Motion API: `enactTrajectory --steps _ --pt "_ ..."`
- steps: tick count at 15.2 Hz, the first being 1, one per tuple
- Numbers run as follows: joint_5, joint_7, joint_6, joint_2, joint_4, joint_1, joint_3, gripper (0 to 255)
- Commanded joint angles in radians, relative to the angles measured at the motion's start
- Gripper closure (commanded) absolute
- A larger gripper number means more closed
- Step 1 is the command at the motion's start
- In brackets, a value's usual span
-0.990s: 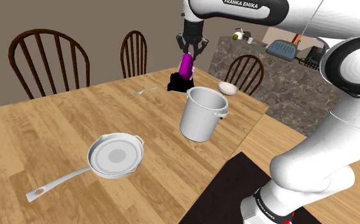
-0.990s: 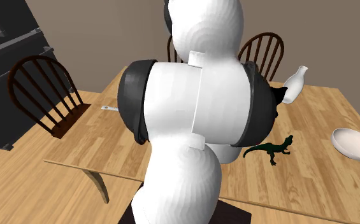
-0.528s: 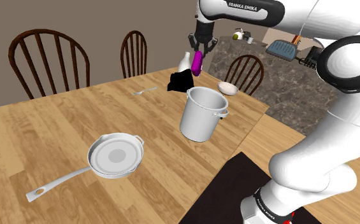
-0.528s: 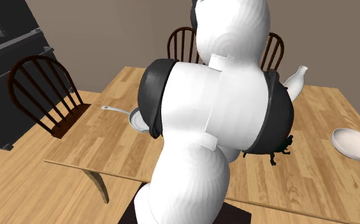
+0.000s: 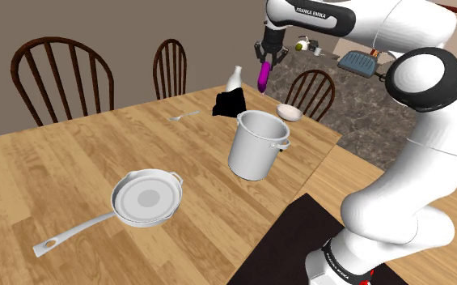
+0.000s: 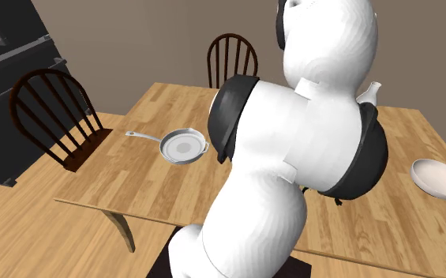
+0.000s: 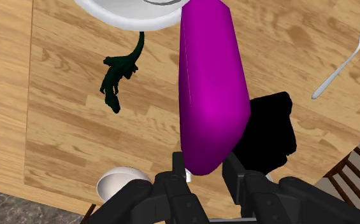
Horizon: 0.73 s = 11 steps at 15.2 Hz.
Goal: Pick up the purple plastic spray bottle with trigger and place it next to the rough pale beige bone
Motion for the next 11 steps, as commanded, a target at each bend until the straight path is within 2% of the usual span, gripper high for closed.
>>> enactTrajectory --steps 1,3,11 --pt "-0.016 -0.036 -0.004 0.037 0.048 -0.008 -0.015 255" --pt "-0.033 -0.066 -0.013 0.077 0.101 -0.009 -0.028 255" --pt "-0.019 -0.035 0.107 0.045 -0.051 -0.050 -0.027 255"
